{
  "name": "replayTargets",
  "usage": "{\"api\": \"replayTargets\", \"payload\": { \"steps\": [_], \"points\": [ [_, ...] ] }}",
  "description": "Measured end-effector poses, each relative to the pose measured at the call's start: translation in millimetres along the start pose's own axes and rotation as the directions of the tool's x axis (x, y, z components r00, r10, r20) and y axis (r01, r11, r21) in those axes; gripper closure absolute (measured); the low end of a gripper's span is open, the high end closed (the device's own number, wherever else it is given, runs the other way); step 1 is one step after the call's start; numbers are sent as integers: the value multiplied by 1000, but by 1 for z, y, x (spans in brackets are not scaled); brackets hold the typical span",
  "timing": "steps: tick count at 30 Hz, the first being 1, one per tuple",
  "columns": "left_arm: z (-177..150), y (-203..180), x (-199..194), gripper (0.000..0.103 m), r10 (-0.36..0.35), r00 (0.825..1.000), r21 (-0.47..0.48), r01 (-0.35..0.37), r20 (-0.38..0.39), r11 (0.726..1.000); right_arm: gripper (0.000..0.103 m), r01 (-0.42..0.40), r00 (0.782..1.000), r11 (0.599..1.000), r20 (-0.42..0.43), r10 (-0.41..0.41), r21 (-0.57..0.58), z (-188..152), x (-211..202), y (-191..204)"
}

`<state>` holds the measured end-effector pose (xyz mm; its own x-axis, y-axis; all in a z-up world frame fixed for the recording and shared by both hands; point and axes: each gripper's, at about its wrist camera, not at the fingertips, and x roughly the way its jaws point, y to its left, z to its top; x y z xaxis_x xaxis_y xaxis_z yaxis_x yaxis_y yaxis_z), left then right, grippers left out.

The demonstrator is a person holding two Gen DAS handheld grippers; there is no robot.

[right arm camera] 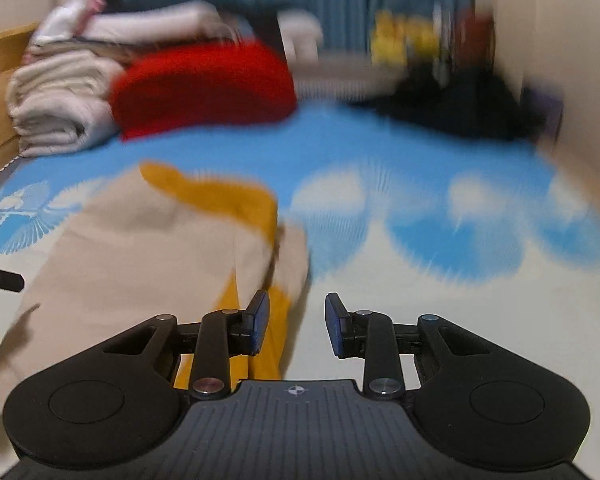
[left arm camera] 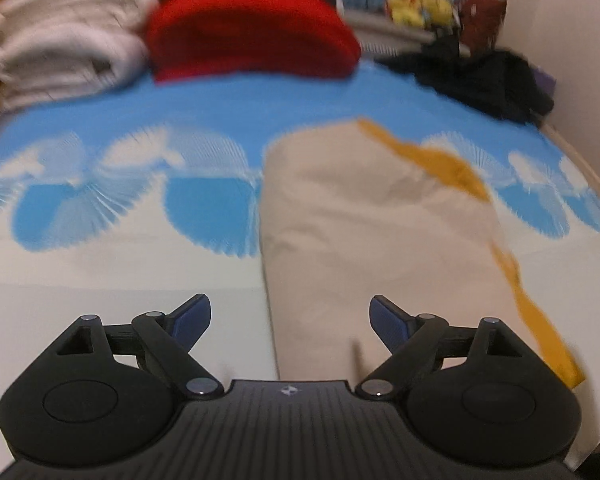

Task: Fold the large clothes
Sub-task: 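Open both grippers and lift them away from the folded jacket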

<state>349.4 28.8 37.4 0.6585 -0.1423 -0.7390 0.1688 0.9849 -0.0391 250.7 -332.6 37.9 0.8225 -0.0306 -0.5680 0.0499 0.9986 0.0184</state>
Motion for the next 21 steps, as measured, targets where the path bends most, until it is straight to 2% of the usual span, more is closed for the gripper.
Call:
{"api": "replayTargets", "payload": {
  "steps": [2, 4, 6, 8, 12, 13, 14, 15, 16, 17, 18, 20, 21],
  "points": [
    [-8, -1, -40, 13, 21, 997, -33, -19, 69, 999, 71, 31, 995, 999, 100, -27, -35, 3, -41, 10],
    [-18, -7, -77, 12, 43, 990, -41, -38, 135, 998, 71, 51, 979, 998, 198, -44, -34, 1, -80, 15],
    [-35, -18, -118, 11, 62, 978, -41, -54, 200, 998, 70, 65, 956, 998, 287, -60, -7, -4, -121, 19],
    [-54, -32, -155, 1, 61, 969, -45, -52, 239, 998, 67, 62, 929, 997, 362, -71, 36, -15, -160, 21],
    [-95, -58, -215, 0, 38, 955, -24, -32, 294, 999, 60, 48, 879, 992, 467, -98, 117, -36, -228, 24],
    [-103, -63, -224, 0, 30, 952, -15, -27, 303, 1000, 54, 44, 872, 990, 478, -102, 131, -42, -240, 25],
    [-114, -68, -233, 0, 23, 949, -2, -24, 315, 1000, 47, 37, 872, 989, 479, -100, 140, -48, -250, 27],
    [-126, -74, -240, 0, 24, 945, 11, -29, 326, 1000, 43, 28, 881, 989, 463, -93, 145, -53, -256, 29],
    [-136, -77, -243, 0, 30, 942, 16, -38, 334, 999, 38, 13, 902, 988, 425, -78, 155, -58, -259, 32],
    [-148, -81, -243, 0, 39, 939, 17, -48, 341, 999, 37, -5, 921, 986, 385, -59, 164, -65, -259, 34],
    [-160, -83, -238, 0, 37, 944, 20, -46, 328, 999, 37, -16, 935, 985, 352, -46, 170, -72, -257, 39],
    [-181, -82, -225, 0, 42, 964, 3, -44, 263, 999, 37, -14, 958, 985, 284, -36, 172, -88, -253, 50],
    [-185, -83, -216, 0, 64, 979, -18, -61, 196, 998, 37, -11, 970, 987, 242, -28, 158, -94, -250, 61]
  ]
}}
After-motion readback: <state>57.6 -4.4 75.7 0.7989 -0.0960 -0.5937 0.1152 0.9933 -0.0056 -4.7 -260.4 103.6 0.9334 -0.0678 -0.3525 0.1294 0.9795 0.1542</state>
